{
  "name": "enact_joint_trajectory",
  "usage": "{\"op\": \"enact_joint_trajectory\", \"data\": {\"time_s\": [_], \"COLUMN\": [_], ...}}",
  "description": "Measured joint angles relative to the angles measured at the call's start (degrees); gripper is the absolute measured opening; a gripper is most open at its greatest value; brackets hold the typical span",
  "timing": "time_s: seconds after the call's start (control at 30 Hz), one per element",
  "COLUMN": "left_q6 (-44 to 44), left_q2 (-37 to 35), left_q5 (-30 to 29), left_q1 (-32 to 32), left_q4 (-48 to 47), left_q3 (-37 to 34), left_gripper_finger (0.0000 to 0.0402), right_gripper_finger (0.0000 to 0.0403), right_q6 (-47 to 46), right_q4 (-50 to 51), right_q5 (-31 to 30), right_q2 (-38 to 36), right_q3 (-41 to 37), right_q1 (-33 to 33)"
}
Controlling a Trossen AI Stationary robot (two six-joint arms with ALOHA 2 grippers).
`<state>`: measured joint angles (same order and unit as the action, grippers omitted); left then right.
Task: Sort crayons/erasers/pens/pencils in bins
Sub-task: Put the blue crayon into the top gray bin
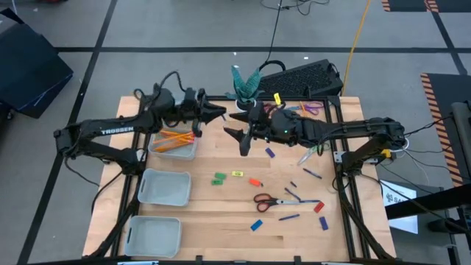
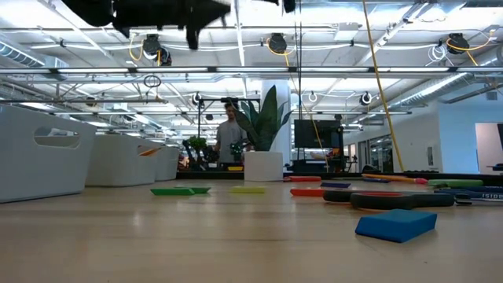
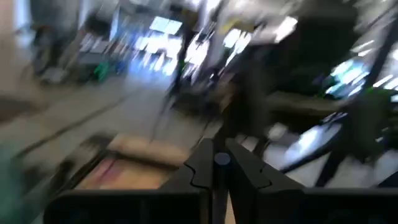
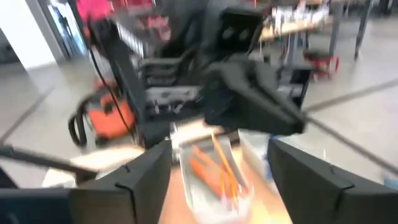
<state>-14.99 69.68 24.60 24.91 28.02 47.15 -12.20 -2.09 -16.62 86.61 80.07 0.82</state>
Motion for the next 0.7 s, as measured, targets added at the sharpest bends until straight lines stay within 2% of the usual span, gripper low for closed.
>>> {"op": "enact_joint_trajectory", "data": {"time_s": [0.17, 0.3, 0.43, 0.53, 0.63, 0.7], "left_q6": [8.07, 15.99, 27.48, 31.52, 29.58, 28.04], "left_q2": [-0.17, 1.94, 8.16, 15.36, 22.69, 26.75], "left_q5": [0.0, -3.05, -14.77, -23.03, -29.42, -30.62], "left_q1": [7.41, 15.93, 23.85, 28.33, 31.73, 33.61], "left_q4": [-21.31, -43.52, -65.79, -82.09, -90.94, -92.26], "left_q3": [4.17, 11.06, 21.55, 28.93, 32.14, 31.99], "left_gripper_finger": [0.0024, 0.0025, 0.0025, 0.0025, 0.0025, 0.0025], "right_gripper_finger": [0.0278, 0.0278, 0.0277, 0.0277, 0.0277, 0.0277], "right_q6": [-2.06, -4.13, -4.96, -3.97, -1.88, 0.62], "right_q4": [8.59, 15.48, 17.81, 17.81, 21.35, 24.77], "right_q5": [-0.19, -1.17, 1.27, 3.74, 4.94, 4.98], "right_q2": [0.21, 0.22, 1.35, 2.91, 6.31, 10.13], "right_q3": [0.0, 0.0, 0.0, 0.18, 3.78, 7.59], "right_q1": [0.0, -0.5, -1.94, -2.38, -2.34, -2.34]}}
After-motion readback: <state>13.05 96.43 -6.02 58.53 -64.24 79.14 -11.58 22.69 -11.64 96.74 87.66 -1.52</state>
